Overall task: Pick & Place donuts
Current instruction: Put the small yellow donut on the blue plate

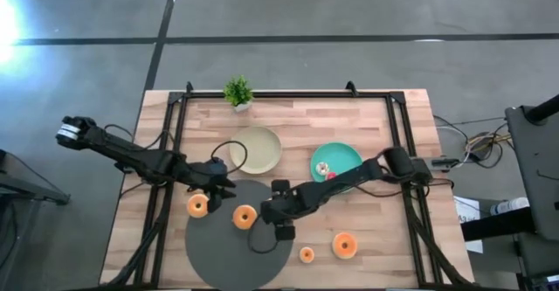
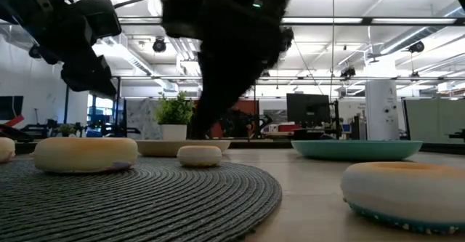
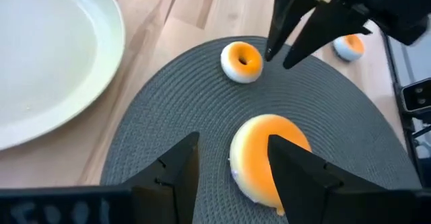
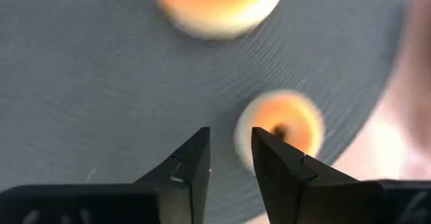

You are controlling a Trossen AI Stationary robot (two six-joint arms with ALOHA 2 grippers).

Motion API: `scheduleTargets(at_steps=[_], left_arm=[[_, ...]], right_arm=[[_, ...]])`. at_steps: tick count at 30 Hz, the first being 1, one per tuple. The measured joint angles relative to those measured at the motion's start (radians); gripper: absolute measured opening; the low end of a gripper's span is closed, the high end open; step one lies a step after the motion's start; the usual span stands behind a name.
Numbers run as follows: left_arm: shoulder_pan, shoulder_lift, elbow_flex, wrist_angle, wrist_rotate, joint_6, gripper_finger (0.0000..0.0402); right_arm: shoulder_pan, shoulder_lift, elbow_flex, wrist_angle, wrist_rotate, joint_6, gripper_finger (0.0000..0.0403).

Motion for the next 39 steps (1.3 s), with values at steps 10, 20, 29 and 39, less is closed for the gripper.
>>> scheduleTargets(at_steps=[10,20,29,39], left_arm=[[0.0,0.002,-0.009,0.002,-0.022,0.004,0.0149],[0.0,0.003,-0.01,0.01,-0.043,0.003,0.0149],[0.0,0.003,-0.01,0.009,-0.061,-0.004,0.0149],[0.001,0.003,-0.01,0.011,-0.064,-0.003,0.0149]], right_arm=[[0.006,0.014,0.028,-0.061,0.07,-0.035,0.0128],[0.006,0.033,-0.013,-0.013,0.071,-0.042,0.0168],[0.005,0.053,-0.012,0.012,0.081,-0.048,0.0133],[-0.04,0.035,-0.013,0.007,0.043,0.135,0.0023]])
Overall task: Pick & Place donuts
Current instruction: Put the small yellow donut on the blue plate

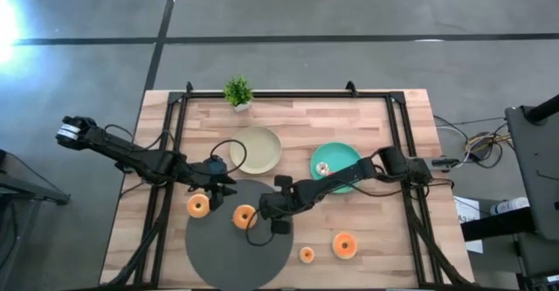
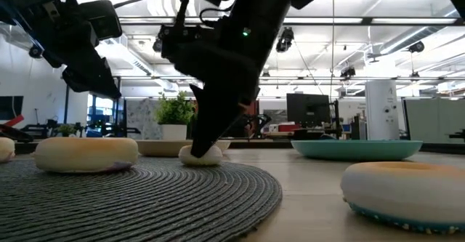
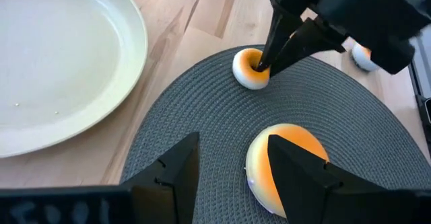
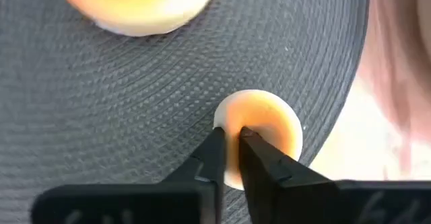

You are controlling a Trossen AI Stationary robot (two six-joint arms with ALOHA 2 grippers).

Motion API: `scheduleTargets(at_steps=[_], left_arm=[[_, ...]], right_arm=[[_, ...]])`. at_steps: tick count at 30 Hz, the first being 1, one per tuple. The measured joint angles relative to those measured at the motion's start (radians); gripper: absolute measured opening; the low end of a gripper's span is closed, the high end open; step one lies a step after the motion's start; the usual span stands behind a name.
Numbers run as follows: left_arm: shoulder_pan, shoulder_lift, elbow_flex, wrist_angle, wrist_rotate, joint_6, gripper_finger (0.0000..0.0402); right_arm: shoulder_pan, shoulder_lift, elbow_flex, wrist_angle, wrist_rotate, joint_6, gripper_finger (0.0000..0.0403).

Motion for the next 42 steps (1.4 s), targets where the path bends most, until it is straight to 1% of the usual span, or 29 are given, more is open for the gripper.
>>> scheduleTargets(at_steps=[2,5,8,12,14,15,17,20,22,23,24,26,28,30,32,37,42], left_arm=[[0.0,0.0,0.0,0.0,0.0,0.0,0.0149],[0.001,0.0,0.0,0.007,-0.002,0.001,0.0149],[0.001,0.0,0.0,0.025,-0.019,0.026,0.0149],[0.001,0.001,0.005,0.097,-0.033,0.112,0.0149],[-0.004,0.001,0.02,0.119,-0.084,0.179,0.0149],[-0.009,0.001,0.03,0.126,-0.131,0.221,0.0149],[-0.024,0.001,0.052,0.124,-0.268,0.327,0.0149],[-0.053,0.001,0.085,0.126,-0.532,0.497,0.0149],[-0.06,0.001,0.101,0.152,-0.695,0.594,0.0149],[-0.06,0.001,0.102,0.185,-0.749,0.641,0.0149],[-0.057,0.002,0.102,0.219,-0.776,0.683,0.0149],[-0.047,0.004,0.096,0.318,-0.767,0.75,0.0149],[-0.033,0.024,0.09,0.41,-0.738,0.777,0.0149],[-0.018,0.051,0.08,0.472,-0.735,0.803,0.0149],[0.0,0.087,0.079,0.53,-0.734,0.827,0.0149],[0.034,0.189,0.089,0.648,-0.714,0.853,0.0149],[0.053,0.27,0.105,0.77,-0.716,0.868,0.0149]], right_arm=[[-0.016,-0.018,-0.001,-0.003,-0.041,0.067,0.0013],[-0.039,-0.074,-0.002,0.004,-0.105,0.131,0.001],[-0.067,-0.142,-0.026,0.041,-0.21,0.197,0.0009],[-0.122,-0.25,-0.113,0.214,-0.393,0.339,0.0009],[-0.155,-0.318,-0.18,0.318,-0.411,0.456,0.0009],[-0.175,-0.354,-0.217,0.365,-0.398,0.531,0.0009],[-0.21,-0.42,-0.302,0.437,-0.324,0.708,0.0009],[-0.238,-0.513,-0.435,0.53,-0.149,0.967,0.0009],[-0.239,-0.567,-0.515,0.644,-0.038,1.108,0.0009],[-0.238,-0.584,-0.551,0.721,0.014,1.169,0.0009],[-0.236,-0.594,-0.583,0.8,0.062,1.221,0.0009],[-0.235,-0.598,-0.64,0.958,0.149,1.295,0.0011],[-0.237,-0.587,-0.677,1.101,0.236,1.347,0.0013],[-0.238,-0.576,-0.696,1.236,0.289,1.38,0.0014],[-0.235,-0.562,-0.697,1.309,0.313,1.397,0.0014],[-0.225,-0.525,-0.648,1.312,0.339,1.403,0.0015],[-0.225,-0.517,-0.617,1.306,0.353,1.387,0.0015]])
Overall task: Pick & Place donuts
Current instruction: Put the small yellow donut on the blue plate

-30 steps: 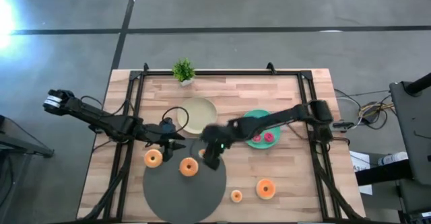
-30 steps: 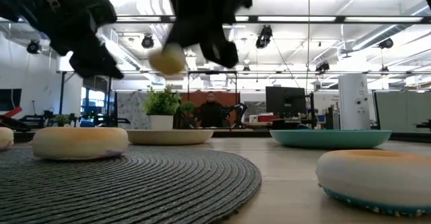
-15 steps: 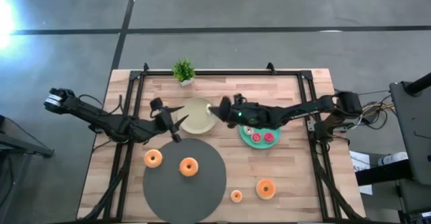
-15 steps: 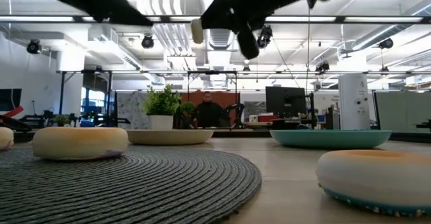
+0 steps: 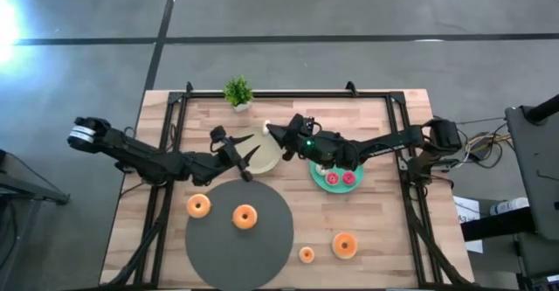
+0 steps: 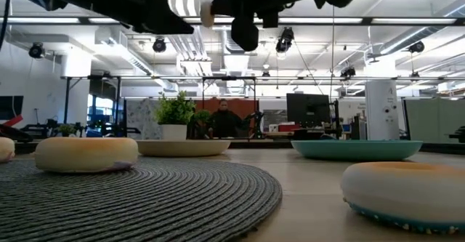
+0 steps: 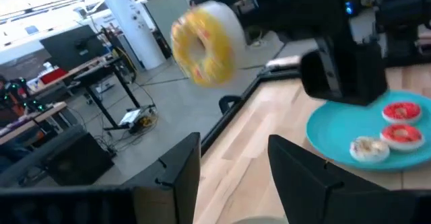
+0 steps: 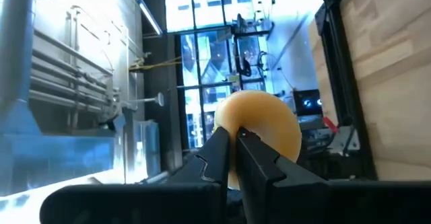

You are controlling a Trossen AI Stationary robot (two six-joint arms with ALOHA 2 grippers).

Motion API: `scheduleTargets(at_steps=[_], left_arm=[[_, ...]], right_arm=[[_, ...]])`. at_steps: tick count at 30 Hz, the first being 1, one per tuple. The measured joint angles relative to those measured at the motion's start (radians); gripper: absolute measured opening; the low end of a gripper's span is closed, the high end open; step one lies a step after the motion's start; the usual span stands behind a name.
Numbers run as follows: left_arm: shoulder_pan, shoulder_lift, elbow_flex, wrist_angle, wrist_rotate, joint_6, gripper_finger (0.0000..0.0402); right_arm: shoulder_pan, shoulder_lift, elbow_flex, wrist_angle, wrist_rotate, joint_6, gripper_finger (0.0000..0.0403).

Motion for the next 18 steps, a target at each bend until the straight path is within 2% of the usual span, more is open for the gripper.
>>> scheduleTargets(at_steps=[7,18], left_arm=[[0.031,0.059,0.036,0.121,-0.001,-0.005,0.0149],[0.074,0.166,0.141,0.124,0.021,0.012,0.0149]], right_arm=[[0.015,0.0,0.015,-0.005,0.037,0.018,0.0015],[0.016,0.0,0.012,-0.009,0.053,0.049,0.0015]])
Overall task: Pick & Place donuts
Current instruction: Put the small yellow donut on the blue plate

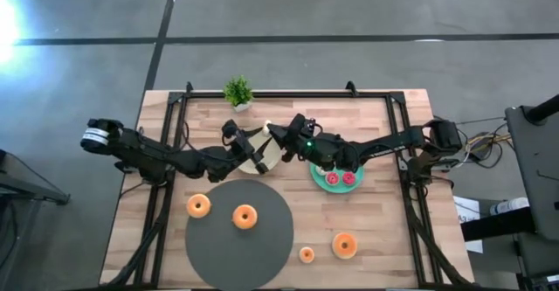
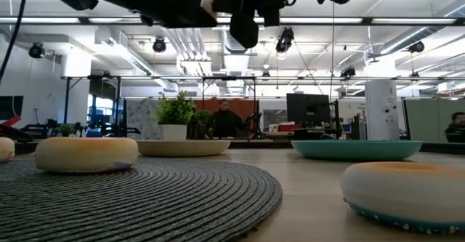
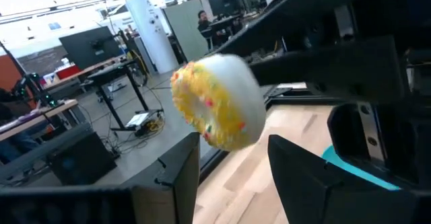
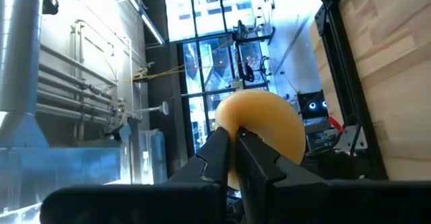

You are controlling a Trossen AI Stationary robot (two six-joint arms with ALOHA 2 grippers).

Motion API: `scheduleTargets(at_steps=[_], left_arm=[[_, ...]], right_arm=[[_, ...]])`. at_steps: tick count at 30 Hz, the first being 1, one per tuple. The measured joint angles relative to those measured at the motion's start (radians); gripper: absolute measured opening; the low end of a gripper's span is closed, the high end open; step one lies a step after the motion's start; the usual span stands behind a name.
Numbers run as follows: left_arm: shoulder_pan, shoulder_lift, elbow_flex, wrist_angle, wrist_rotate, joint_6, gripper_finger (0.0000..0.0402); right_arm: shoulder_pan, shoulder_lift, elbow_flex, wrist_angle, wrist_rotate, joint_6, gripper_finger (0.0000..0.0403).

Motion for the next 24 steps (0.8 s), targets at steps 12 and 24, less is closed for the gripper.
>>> scheduleTargets(at_steps=[12,24], left_arm=[[0.0,0.002,0.03,0.004,-0.098,0.05,0.0149],[-0.001,-0.009,0.03,-0.027,-0.104,0.072,0.0029]], right_arm=[[0.002,-0.001,-0.005,0.0,0.0,-0.003,0.0015],[0.002,-0.008,-0.01,-0.094,-0.008,-0.021,0.0034]])
